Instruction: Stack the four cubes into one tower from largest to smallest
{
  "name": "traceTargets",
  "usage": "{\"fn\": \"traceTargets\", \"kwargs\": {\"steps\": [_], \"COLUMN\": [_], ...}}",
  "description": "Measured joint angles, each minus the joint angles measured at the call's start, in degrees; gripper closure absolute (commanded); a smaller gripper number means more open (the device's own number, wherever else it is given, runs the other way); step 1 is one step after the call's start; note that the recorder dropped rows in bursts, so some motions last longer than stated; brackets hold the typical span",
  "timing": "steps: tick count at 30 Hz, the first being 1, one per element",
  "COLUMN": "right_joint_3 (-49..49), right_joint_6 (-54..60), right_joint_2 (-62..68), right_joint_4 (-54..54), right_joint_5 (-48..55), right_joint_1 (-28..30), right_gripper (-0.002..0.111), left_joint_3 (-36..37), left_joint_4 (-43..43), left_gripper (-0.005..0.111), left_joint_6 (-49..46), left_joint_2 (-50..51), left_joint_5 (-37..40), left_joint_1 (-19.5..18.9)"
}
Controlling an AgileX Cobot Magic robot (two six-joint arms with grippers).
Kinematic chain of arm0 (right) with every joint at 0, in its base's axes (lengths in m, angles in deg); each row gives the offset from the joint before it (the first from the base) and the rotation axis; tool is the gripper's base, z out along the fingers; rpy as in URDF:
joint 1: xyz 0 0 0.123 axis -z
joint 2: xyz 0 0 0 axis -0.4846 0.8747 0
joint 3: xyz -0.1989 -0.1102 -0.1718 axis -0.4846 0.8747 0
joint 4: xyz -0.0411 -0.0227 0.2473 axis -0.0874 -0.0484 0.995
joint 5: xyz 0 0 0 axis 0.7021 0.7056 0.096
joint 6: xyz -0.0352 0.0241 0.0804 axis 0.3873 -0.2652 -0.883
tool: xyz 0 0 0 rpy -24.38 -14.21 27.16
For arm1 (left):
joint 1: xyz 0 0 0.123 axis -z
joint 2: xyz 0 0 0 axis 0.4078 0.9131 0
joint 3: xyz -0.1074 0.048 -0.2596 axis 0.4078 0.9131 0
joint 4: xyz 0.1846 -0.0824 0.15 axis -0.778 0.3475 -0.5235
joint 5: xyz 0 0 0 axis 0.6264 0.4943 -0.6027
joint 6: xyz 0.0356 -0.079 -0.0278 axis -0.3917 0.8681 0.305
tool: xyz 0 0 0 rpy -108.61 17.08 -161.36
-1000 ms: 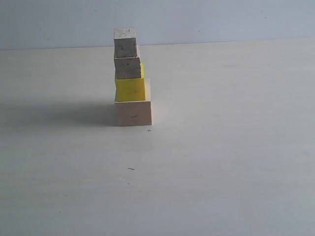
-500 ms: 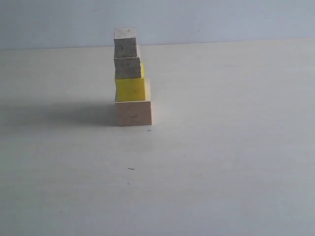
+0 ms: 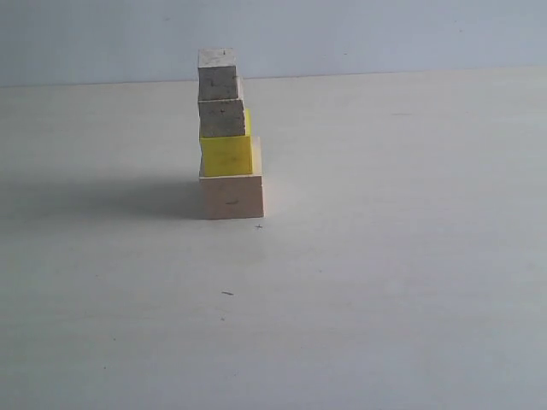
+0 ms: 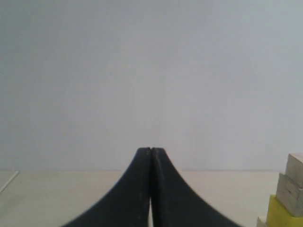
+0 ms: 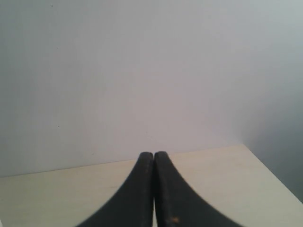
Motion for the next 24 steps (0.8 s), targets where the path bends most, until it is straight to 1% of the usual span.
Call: {"fn": "traceTargets", "kwargs": {"steps": [1,3,11,16,18,21,24], "right_joint_3": [0.0,0.0,0.0,0.0,0.0,0.0,0.0], "right_joint_6": [0.0,0.0,0.0,0.0,0.0,0.0,0.0], "right_joint_2": [0.0,0.0,0.0,0.0,0.0,0.0,0.0], "right_joint_4": [0.0,0.0,0.5,0.5,0.5,0.5,0.5], "right_joint_5": [0.0,0.0,0.1,0.1,0.1,0.1,0.1], "right_joint_1": [0.0,0.0,0.0,0.0,0.0,0.0,0.0], "right_gripper": [0.108,0.108,0.108,0.108,0.108,0.108,0.108], "left_joint_3": [0.0,0.0,0.0,0.1,1.3,4.7,8.5], "left_joint_4": [0.0,-0.6,-1.1,-1.1,-1.1,-2.8,-9.0], "left_gripper": [0.107,0.107,0.107,0.107,0.107,0.107,0.107], "left_joint_6": [0.0,0.0,0.0,0.0,0.5,5.1,15.5], "left_joint_2": [-2.7,-6.3,-7.6,-7.6,-7.6,-7.6,-7.6], "left_joint_5": [0.0,0.0,0.5,4.6,5.4,6.1,6.4], "left_joint_1": [-1.7,-2.9,-3.1,-3.1,-3.1,-3.1,-3.1]}}
